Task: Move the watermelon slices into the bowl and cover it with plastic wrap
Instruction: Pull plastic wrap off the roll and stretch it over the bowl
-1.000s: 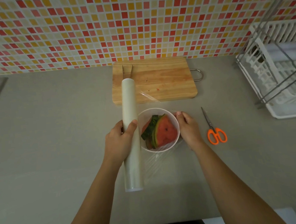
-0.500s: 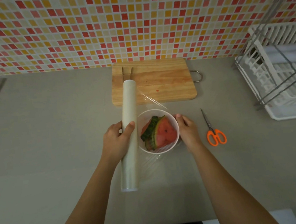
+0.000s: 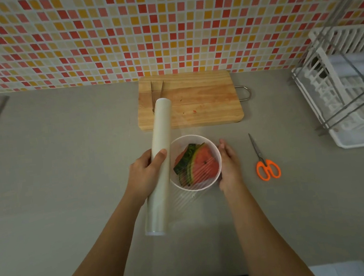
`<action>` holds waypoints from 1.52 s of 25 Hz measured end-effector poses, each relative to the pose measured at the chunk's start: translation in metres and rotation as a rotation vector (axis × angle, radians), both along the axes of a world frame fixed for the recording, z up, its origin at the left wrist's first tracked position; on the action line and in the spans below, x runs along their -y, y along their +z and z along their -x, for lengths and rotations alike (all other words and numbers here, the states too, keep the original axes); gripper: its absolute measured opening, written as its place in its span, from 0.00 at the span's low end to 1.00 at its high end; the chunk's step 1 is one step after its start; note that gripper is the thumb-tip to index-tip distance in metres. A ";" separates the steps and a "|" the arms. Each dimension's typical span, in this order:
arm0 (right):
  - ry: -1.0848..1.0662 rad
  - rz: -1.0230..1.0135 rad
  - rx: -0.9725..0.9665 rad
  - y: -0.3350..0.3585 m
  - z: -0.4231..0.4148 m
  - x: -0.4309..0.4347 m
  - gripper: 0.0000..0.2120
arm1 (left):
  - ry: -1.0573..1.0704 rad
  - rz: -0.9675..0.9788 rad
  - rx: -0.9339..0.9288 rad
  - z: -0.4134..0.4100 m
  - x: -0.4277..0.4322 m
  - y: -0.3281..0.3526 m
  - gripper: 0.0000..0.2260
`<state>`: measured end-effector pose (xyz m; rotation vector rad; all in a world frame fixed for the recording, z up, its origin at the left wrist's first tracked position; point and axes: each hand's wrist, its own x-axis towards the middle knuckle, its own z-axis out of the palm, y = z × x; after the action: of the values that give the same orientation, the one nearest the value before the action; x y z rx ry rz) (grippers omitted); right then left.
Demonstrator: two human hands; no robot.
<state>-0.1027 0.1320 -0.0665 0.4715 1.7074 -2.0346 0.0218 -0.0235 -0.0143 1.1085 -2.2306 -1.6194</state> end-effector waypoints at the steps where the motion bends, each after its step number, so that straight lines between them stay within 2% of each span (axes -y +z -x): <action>1: -0.010 0.003 -0.043 0.000 -0.001 0.000 0.11 | 0.003 0.003 -0.001 0.000 0.000 0.000 0.15; 4: -0.031 -0.041 -0.151 -0.004 -0.004 -0.001 0.11 | 0.008 0.010 0.005 0.001 0.000 -0.001 0.14; 7: -0.055 -0.057 -0.172 -0.006 -0.007 0.000 0.14 | 0.029 -0.014 -0.001 0.001 -0.001 -0.001 0.08; 11: 0.047 -0.379 -0.175 -0.004 -0.001 -0.005 0.27 | 0.027 -0.023 -0.010 0.001 -0.002 0.000 0.09; 15: 0.260 -0.718 -0.360 0.007 0.014 -0.012 0.27 | 0.010 -0.060 -0.018 0.001 -0.001 0.002 0.10; 17: 0.174 -0.795 -0.438 0.008 0.021 -0.017 0.23 | 0.004 -0.069 -0.015 0.002 -0.001 0.002 0.08; 18: 0.067 -0.746 -0.440 0.009 0.022 -0.020 0.22 | 0.002 -0.069 -0.015 0.003 -0.001 0.003 0.08; 20: -0.075 -0.446 -0.437 0.015 0.016 -0.021 0.23 | -0.001 -0.063 -0.012 0.004 -0.001 0.003 0.11; 22: 0.029 -0.198 -0.463 0.015 0.000 -0.015 0.26 | 0.000 -0.058 -0.010 0.004 0.000 0.002 0.14; 24: 0.170 -0.099 -0.413 0.008 -0.014 -0.005 0.29 | -0.001 -0.048 -0.006 0.004 0.000 0.002 0.14; 27: 0.116 -0.006 -0.276 0.001 -0.019 0.008 0.28 | 0.002 -0.029 -0.009 0.004 -0.002 0.002 0.15; 30: 0.073 0.051 -0.179 0.000 -0.012 0.012 0.30 | 0.016 -0.017 -0.016 0.001 -0.002 0.001 0.12; 33: 0.117 -0.064 -0.093 0.000 -0.009 0.011 0.31 | 0.004 -0.114 -0.008 -0.001 0.000 0.004 0.16; 35: 0.156 -0.189 -0.113 0.001 -0.007 0.010 0.27 | 0.004 -0.251 0.042 -0.002 0.004 0.010 0.20; 38: 0.149 -0.269 -0.187 0.004 -0.004 0.010 0.22 | 0.007 -0.370 0.117 -0.001 0.005 0.016 0.19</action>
<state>-0.0984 0.1219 -0.0628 0.2331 2.0762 -1.7994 0.0228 -0.0287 0.0019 1.3251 -2.0375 -2.0727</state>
